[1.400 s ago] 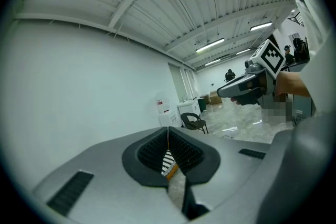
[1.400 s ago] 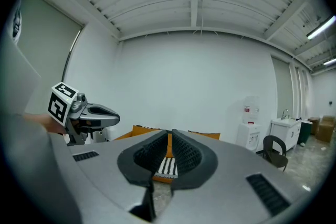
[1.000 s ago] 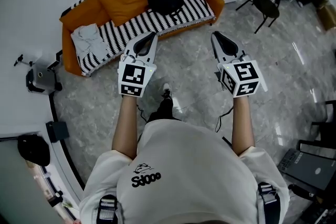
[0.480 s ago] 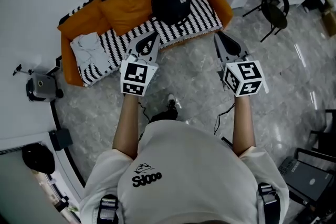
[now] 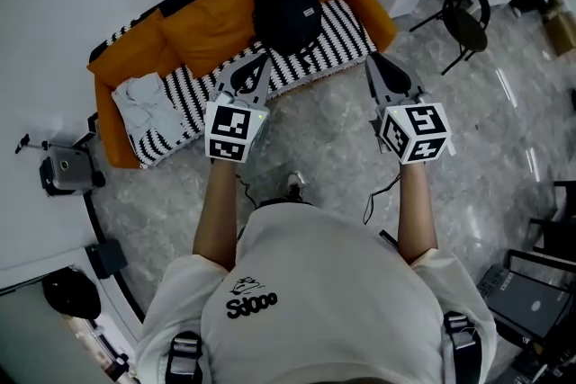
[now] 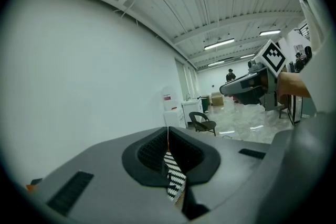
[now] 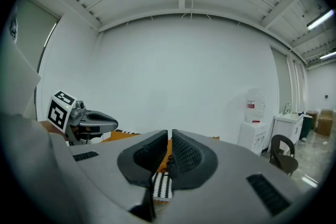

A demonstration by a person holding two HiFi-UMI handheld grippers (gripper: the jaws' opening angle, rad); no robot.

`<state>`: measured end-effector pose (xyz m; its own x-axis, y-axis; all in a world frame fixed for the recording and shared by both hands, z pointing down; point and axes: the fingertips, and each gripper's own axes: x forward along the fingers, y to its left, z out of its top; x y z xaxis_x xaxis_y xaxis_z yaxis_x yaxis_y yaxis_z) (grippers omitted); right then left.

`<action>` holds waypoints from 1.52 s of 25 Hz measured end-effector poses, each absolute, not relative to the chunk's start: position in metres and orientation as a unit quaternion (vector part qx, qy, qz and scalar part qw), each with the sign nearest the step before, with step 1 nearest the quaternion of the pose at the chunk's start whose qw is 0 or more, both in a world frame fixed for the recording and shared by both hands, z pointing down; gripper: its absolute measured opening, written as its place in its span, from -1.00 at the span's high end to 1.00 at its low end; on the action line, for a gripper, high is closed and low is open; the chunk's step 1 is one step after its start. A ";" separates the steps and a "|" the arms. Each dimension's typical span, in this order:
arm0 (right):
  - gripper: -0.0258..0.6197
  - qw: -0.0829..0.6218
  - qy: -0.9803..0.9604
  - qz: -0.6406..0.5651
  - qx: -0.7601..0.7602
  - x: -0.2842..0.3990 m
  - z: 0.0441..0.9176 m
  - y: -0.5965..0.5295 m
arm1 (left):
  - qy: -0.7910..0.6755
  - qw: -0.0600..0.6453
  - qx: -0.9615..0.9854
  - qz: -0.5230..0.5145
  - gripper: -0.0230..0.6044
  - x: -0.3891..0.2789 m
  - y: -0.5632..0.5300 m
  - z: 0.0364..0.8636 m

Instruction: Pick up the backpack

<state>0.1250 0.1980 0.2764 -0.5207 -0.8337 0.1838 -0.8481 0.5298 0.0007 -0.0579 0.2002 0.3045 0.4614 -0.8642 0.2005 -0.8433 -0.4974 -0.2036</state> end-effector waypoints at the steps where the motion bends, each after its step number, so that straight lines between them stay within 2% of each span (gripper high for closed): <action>1: 0.76 0.081 -0.870 0.047 0.484 0.123 0.278 0.191 | 0.499 0.037 -0.855 -0.139 0.85 -0.060 0.194 0.306; 8: 0.76 0.100 -0.878 0.027 0.467 0.100 0.279 0.155 | 0.503 0.032 -0.854 -0.131 0.85 -0.076 0.156 0.309; 18: 0.78 0.089 -0.890 0.045 0.444 0.092 0.293 0.079 | 0.515 -0.003 -0.849 -0.119 0.85 -0.088 0.093 0.325; 30: 0.78 0.103 -0.910 0.042 0.399 0.094 0.302 -0.106 | 0.514 -0.009 -0.848 -0.131 0.86 -0.070 -0.064 0.328; 38: 0.78 0.126 -0.914 0.072 0.380 0.107 0.344 -0.243 | 0.565 -0.068 -0.808 -0.153 0.85 -0.088 -0.189 0.373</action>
